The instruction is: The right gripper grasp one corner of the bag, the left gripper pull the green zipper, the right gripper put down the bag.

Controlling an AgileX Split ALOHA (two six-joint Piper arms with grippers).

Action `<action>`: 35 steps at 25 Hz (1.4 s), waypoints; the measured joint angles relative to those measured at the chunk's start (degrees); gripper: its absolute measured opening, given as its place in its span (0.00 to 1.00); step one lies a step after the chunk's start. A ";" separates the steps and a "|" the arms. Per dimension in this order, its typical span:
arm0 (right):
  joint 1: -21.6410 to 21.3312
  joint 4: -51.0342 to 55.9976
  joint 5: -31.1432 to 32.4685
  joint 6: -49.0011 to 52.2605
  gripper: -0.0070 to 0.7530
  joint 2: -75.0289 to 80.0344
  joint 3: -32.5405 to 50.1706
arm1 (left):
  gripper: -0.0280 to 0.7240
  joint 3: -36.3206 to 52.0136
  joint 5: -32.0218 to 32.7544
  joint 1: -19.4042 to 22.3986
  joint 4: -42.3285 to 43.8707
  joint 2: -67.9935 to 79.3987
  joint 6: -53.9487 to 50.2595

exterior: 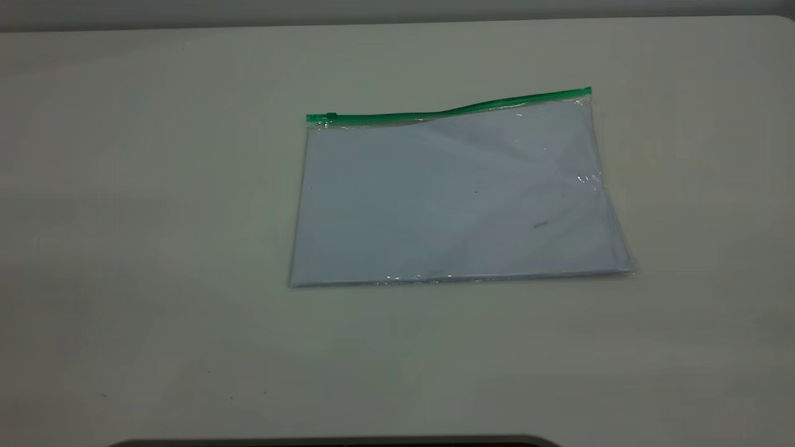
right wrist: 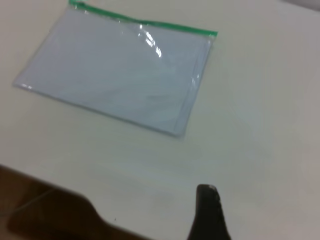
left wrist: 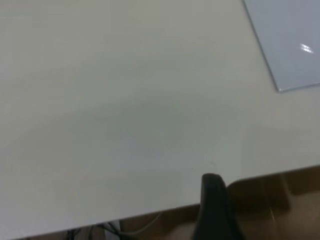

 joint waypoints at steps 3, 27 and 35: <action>0.00 -0.12 -0.06 0.22 0.79 -1.27 0.00 | 0.81 1.98 0.00 0.00 0.11 -0.92 0.00; 0.00 -0.17 -0.26 0.34 0.79 -1.32 0.00 | 0.81 7.07 -1.74 1.33 -2.08 -1.86 3.02; 0.00 -0.17 -0.26 0.36 0.79 -1.32 0.00 | 0.81 7.12 -1.76 14.88 -2.03 -9.18 2.97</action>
